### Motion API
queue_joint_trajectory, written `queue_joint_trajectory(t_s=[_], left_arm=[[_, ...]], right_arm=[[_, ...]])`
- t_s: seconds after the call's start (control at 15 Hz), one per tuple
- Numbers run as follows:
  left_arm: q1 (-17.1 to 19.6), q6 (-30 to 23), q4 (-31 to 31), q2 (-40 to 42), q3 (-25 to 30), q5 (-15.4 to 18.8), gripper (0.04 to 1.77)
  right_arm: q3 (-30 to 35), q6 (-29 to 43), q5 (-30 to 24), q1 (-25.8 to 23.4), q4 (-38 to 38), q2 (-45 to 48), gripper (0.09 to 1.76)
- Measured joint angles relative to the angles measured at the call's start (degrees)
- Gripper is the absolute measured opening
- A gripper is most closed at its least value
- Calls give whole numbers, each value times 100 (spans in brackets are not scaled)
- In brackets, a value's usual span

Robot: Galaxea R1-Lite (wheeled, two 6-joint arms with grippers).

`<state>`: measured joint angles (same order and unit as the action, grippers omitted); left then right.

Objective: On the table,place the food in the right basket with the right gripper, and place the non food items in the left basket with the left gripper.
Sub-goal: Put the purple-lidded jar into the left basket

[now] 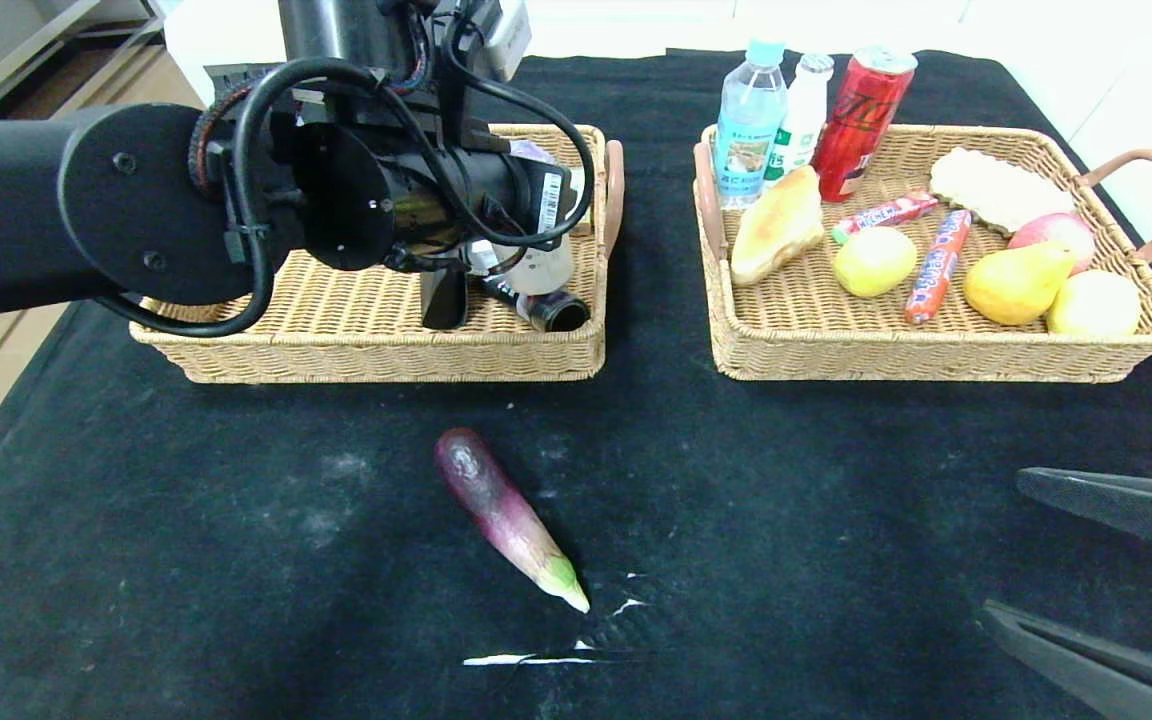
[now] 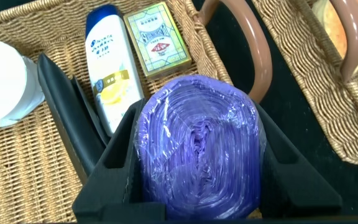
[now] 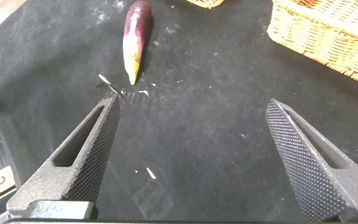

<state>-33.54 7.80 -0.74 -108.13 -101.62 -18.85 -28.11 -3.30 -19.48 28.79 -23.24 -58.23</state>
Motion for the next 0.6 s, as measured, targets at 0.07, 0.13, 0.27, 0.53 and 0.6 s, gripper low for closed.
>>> queue_joint_trajectory(t_s=[0.07,0.13,0.27,0.53,0.6], left_arm=[[-2,0,-2,-48,-30,5,97],[-4,0,-13,-85,-52,6,97],[-4,-9,-16,-121,-67,2,97],[7,-37,4,-151,-50,-2,117],[7,-39,6,-157,-44,-2,123]], right_arm=[[2,0,0,0,0,-2,171],[4,0,2,1,0,-4,171],[13,0,0,1,2,-11,171],[15,-2,0,6,6,-13,171],[17,2,-2,9,9,-13,171]])
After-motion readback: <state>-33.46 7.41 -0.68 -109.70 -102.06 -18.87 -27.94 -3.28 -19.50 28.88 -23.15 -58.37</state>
